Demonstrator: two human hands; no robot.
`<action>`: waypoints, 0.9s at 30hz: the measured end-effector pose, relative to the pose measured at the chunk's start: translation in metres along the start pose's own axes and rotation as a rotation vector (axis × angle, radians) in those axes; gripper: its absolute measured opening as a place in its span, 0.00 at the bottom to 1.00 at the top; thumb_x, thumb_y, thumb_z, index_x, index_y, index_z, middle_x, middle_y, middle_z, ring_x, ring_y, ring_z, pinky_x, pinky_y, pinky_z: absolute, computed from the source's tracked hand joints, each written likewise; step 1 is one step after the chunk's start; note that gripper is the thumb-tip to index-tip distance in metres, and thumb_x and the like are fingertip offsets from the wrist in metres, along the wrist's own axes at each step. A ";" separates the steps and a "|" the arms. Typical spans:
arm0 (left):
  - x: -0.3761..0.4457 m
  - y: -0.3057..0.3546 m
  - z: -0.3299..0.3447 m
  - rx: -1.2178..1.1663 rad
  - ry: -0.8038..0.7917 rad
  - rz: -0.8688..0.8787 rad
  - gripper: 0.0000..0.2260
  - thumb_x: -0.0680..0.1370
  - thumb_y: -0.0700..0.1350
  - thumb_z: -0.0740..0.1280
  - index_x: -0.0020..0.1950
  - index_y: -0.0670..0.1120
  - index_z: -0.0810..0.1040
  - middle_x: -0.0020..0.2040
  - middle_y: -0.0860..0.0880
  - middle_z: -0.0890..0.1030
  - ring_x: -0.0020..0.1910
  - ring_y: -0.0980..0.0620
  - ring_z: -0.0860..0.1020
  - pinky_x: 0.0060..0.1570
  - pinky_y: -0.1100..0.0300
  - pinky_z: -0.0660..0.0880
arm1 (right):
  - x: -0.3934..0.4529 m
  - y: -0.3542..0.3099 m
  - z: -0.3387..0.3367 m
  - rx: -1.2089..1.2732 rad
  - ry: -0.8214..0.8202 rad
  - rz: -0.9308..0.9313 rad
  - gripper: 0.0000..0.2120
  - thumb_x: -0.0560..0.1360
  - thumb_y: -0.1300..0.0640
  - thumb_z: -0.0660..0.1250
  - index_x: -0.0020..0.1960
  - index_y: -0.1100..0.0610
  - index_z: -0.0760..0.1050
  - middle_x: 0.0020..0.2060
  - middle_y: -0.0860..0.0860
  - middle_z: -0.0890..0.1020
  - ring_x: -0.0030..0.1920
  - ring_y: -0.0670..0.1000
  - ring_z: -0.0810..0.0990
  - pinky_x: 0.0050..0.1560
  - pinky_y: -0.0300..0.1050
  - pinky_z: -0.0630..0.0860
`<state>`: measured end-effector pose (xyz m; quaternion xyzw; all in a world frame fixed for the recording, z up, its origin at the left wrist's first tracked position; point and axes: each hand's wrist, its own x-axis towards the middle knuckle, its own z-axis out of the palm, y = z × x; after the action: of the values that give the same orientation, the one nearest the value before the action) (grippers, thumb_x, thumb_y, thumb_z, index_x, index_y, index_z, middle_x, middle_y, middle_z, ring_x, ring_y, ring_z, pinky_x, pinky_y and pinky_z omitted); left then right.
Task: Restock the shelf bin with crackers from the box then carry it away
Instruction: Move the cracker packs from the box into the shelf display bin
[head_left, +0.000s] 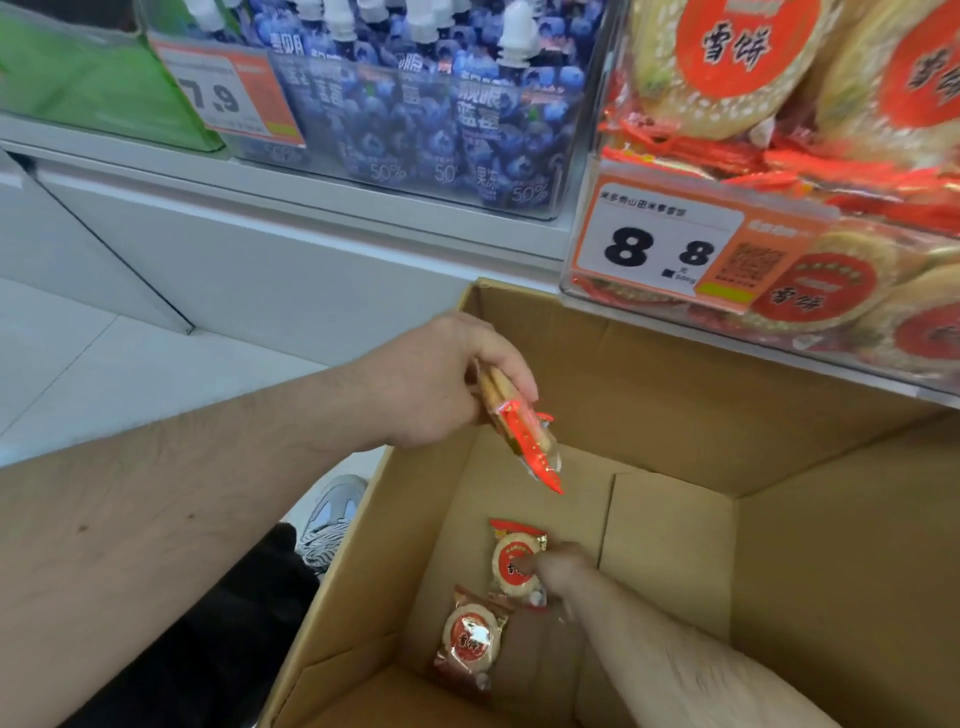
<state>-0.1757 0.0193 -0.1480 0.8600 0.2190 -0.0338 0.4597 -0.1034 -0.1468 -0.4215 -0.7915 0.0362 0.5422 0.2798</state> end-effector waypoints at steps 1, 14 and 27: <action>-0.003 0.001 -0.001 -0.073 -0.017 -0.012 0.21 0.72 0.26 0.67 0.41 0.54 0.85 0.50 0.53 0.80 0.54 0.51 0.79 0.51 0.63 0.77 | -0.007 -0.006 -0.013 -0.027 0.000 -0.044 0.17 0.69 0.58 0.77 0.56 0.61 0.78 0.52 0.56 0.83 0.45 0.52 0.81 0.37 0.39 0.77; -0.027 0.041 -0.004 -0.334 0.018 0.144 0.10 0.65 0.36 0.72 0.40 0.51 0.86 0.59 0.57 0.78 0.49 0.54 0.81 0.53 0.56 0.79 | -0.188 -0.068 -0.184 -0.269 -0.053 -0.466 0.18 0.69 0.59 0.77 0.55 0.63 0.78 0.47 0.55 0.86 0.50 0.54 0.85 0.59 0.55 0.78; -0.041 0.071 0.029 -0.508 -0.040 0.196 0.36 0.70 0.22 0.68 0.66 0.57 0.73 0.58 0.48 0.81 0.51 0.51 0.83 0.49 0.51 0.81 | -0.292 -0.088 -0.174 0.047 -0.095 -0.764 0.20 0.63 0.52 0.76 0.51 0.59 0.78 0.43 0.55 0.84 0.39 0.50 0.78 0.34 0.40 0.71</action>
<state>-0.1794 -0.0519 -0.0988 0.7334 0.1272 0.0501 0.6660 -0.0455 -0.2284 -0.0851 -0.7152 -0.2621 0.4340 0.4811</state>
